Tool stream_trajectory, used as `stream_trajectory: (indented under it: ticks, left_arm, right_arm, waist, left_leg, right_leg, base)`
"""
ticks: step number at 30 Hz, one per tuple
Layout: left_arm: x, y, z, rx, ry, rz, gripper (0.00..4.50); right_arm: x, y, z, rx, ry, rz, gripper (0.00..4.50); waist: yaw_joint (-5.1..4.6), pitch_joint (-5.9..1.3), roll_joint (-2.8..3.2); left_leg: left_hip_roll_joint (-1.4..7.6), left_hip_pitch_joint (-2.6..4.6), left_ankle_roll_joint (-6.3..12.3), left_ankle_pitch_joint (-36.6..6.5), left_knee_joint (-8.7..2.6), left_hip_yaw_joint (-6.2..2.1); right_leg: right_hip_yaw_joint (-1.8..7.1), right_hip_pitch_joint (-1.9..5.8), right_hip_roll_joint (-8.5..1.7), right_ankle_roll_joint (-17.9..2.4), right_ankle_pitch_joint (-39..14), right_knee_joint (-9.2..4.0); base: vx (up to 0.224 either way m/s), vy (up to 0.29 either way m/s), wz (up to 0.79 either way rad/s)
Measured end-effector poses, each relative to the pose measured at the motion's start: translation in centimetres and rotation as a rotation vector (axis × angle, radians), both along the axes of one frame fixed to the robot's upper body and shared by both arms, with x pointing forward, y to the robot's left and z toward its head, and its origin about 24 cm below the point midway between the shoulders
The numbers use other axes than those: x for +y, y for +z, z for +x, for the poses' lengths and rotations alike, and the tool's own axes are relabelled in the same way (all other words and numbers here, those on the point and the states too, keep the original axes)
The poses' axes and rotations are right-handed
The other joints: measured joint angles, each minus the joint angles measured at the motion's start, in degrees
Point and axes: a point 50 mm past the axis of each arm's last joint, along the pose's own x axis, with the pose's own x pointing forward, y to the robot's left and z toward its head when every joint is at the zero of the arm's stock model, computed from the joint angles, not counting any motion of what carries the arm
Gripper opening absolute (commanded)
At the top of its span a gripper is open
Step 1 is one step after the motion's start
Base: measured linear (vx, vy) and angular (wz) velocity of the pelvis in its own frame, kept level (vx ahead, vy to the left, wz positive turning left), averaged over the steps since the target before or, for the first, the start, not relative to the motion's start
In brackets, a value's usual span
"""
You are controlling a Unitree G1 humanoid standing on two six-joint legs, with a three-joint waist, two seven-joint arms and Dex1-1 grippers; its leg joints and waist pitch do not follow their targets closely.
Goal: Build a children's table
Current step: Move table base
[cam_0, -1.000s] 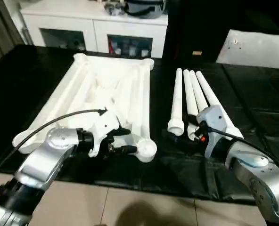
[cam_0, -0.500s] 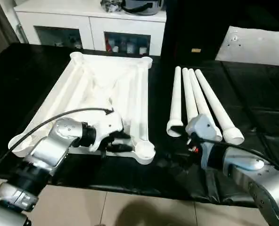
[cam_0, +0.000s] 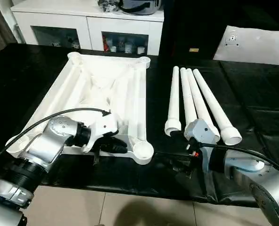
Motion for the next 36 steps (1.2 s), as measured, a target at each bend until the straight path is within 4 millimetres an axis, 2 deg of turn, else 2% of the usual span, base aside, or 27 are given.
stream_trajectory:
  ticks: [1, 4, 7, 21, 23, 25, 30, 33, 36]
  left_arm:
    - [0.0, 0.2, 0.0, 0.007, 0.007, -0.011, 0.83]
    - [0.0, 0.8, -0.1, 0.004, -0.006, -0.019, 0.94]
    - [0.0, 0.5, -0.2, -0.021, -0.014, 0.005, 1.32]
    - [0.6, -1.0, -0.3, -0.036, -0.026, 0.115, 1.32]
    - [0.7, -1.1, -0.2, -0.036, -0.022, 0.115, 0.95]
    - [0.7, -1.2, -0.2, -0.036, -0.015, 0.115, 0.92]
    - [0.4, -1.3, -0.1, -0.061, -0.022, 0.096, 0.34]
    - [-0.1, -1.5, 0.0, -0.078, -0.012, 0.071, 0.14]
    - [-0.2, -1.6, 0.1, -0.085, -0.013, 0.062, 0.03]
  right_arm:
    - [0.0, 0.0, 0.0, 0.0, 0.0, 0.0, 4.5]
    - [0.0, 0.0, 0.0, 0.001, 0.003, -0.002, 4.5]
    - [0.0, 0.0, -0.1, 0.003, 0.009, -0.007, 4.5]
    - [0.3, -0.4, -0.2, 0.009, 0.028, -0.033, 4.5]
    - [0.3, -0.5, -0.2, 0.01, 0.029, -0.036, 4.5]
    - [0.3, -0.6, -0.2, 0.016, 0.031, -0.036, 4.5]
    - [0.3, -0.7, -0.2, 0.022, 0.036, -0.035, 4.5]
    - [0.3, -0.8, -0.2, 0.025, 0.037, -0.036, 4.5]
    - [0.2, -0.9, -0.1, 0.028, 0.037, -0.037, 4.5]
  waist:
    - [0.0, 0.0, -0.01]
    - [0.0, 0.01, -0.02]
    - [-0.01, 0.01, -0.02]
    - [-0.01, 0.04, -0.06]
    - [-0.02, 0.06, -0.1]
    - [-0.01, 0.1, -0.16]
    - [0.03, 0.14, -0.22]
    - [-0.03, 0.17, -0.28]
    - [-0.51, 0.24, -0.4]
  left_leg:
    - [0.02, 0.0, -0.03, 0.02, 0.0, 0.0]
    - [0.05, 0.0, -0.09, 0.05, -0.04, 0.0]
    - [0.08, -0.01, -0.12, 0.07, -0.05, 0.0]
    - [0.11, -0.01, -0.13, 0.08, -0.11, 0.0]
    - [0.11, -0.02, -0.13, 0.07, -0.11, 0.0]
    - [0.11, -0.02, -0.13, 0.07, -0.11, 0.0]
    - [0.11, -0.03, -0.13, 0.08, -0.11, 0.0]
    - [0.11, -0.03, -0.13, 0.07, -0.11, 0.02]
    - [0.17, -0.15, -0.14, 0.06, -0.25, 0.18]
  right_leg:
    - [0.0, 0.0, 0.02, -0.01, 0.0, 0.0]
    - [0.0, 0.0, 0.04, -0.02, 0.01, 0.01]
    - [0.0, 0.0, 0.08, -0.03, 0.01, 0.01]
    - [0.0, -0.03, 0.1, -0.03, 0.02, -0.05]
    - [0.0, -0.03, 0.1, -0.03, 0.01, -0.06]
    - [-0.01, -0.03, 0.1, -0.04, 0.02, -0.06]
    - [-0.01, -0.08, 0.1, -0.04, 0.02, -0.08]
    - [0.0, -0.1, 0.1, -0.05, 0.03, -0.09]
    - [0.06, -0.13, 0.13, -0.07, 0.04, -0.1]
  base:
    - [0.0, 0.0, 0.0]
    - [0.0, 0.0, 0.0]
    - [0.0, 0.0, 0.0]
    - [0.0, 0.0, 0.0]
    - [0.0, 0.0, 0.0]
    - [0.0, 0.0, 0.0]
    - [0.0, 0.0, 0.0]
    - [0.0, 0.0, 0.0]
    - [0.0, 0.0, 0.0]
